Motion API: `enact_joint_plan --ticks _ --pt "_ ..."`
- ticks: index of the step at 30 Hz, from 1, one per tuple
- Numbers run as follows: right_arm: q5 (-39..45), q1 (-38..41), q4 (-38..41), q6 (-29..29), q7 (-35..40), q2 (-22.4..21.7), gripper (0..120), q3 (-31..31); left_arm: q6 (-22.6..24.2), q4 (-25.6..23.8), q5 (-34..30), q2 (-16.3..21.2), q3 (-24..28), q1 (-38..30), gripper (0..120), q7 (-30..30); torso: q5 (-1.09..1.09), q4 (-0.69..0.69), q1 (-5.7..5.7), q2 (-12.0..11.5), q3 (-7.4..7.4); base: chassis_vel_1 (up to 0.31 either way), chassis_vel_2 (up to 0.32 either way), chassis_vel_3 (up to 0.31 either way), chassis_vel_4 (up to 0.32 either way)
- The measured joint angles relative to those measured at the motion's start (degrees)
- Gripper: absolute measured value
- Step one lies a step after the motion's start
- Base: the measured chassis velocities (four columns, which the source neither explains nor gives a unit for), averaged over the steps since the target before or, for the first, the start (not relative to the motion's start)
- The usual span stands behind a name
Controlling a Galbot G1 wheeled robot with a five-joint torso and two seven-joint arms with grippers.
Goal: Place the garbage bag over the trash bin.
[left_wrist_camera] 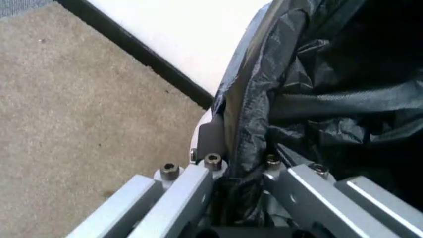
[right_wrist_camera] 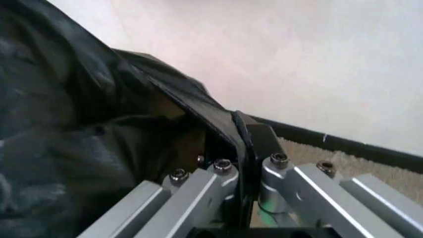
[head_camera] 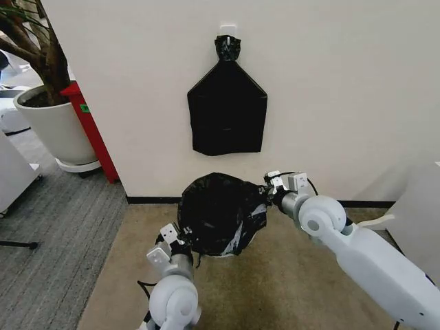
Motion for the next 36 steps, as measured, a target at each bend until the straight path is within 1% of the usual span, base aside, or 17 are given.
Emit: enact_joint_plan --ticks 2,8,19,27,30,31,32,36 --pt "-0.54 -1.82 0.03 0.19 -0.61 0.02 0 1.31 0.00 -0.01 -1.39 -0.28 -0.17 -0.27 0 -0.59 -0.02 0.00 0.00 0.00 0.00 0.000 0.000 0.000 0.000" --pt "-2.14 -5.33 0.38 0.47 -1.77 0.48 0 3.83 0.12 0.21 -3.01 -0.63 -1.21 -1.38 0 -2.02 -0.01 -0.01 0.00 0.00 0.00 0.000 0.000 0.000 0.000" --pt "-4.44 -9.01 0.64 1.02 -3.02 1.18 0 4.67 0.16 0.47 -3.61 -1.07 -2.78 -2.28 0 -2.61 -0.01 -0.01 0.00 0.00 0.00 0.000 0.000 0.000 0.000" --pt "-8.16 -12.68 0.48 2.19 -4.96 3.11 0 4.69 0.18 0.08 -4.29 -3.82 -3.85 -2.37 0 -3.36 -0.01 -0.01 0.00 0.00 0.00 0.000 0.000 0.000 0.000" --pt "-9.13 -12.29 0.74 2.59 -5.53 3.04 0 4.62 0.21 0.31 -4.27 -4.01 -3.83 -2.34 0 -3.44 -0.01 0.00 0.00 0.00 0.00 0.000 0.000 0.000 0.000" --pt "-9.13 -12.00 0.87 2.60 -5.47 3.04 3 4.72 0.20 0.41 -4.27 -4.07 -3.82 -2.31 0 -3.47 -0.01 0.00 0.00 0.00 0.00 0.000 0.000 0.000 0.000" --pt "-9.13 -12.00 0.87 2.60 -5.47 3.04 3 4.72 0.20 0.41 -4.27 -4.07 -3.82 -2.31 0 -3.47 -0.01 0.00 0.00 0.00 0.00 0.000 0.000 0.000 0.000" --pt "-8.33 -11.72 1.78 2.40 -4.52 3.02 19 4.97 0.04 0.75 -4.74 -5.08 -3.98 -2.61 0 -3.92 -0.01 0.00 0.00 0.00 0.00 0.000 0.000 0.000 0.000"
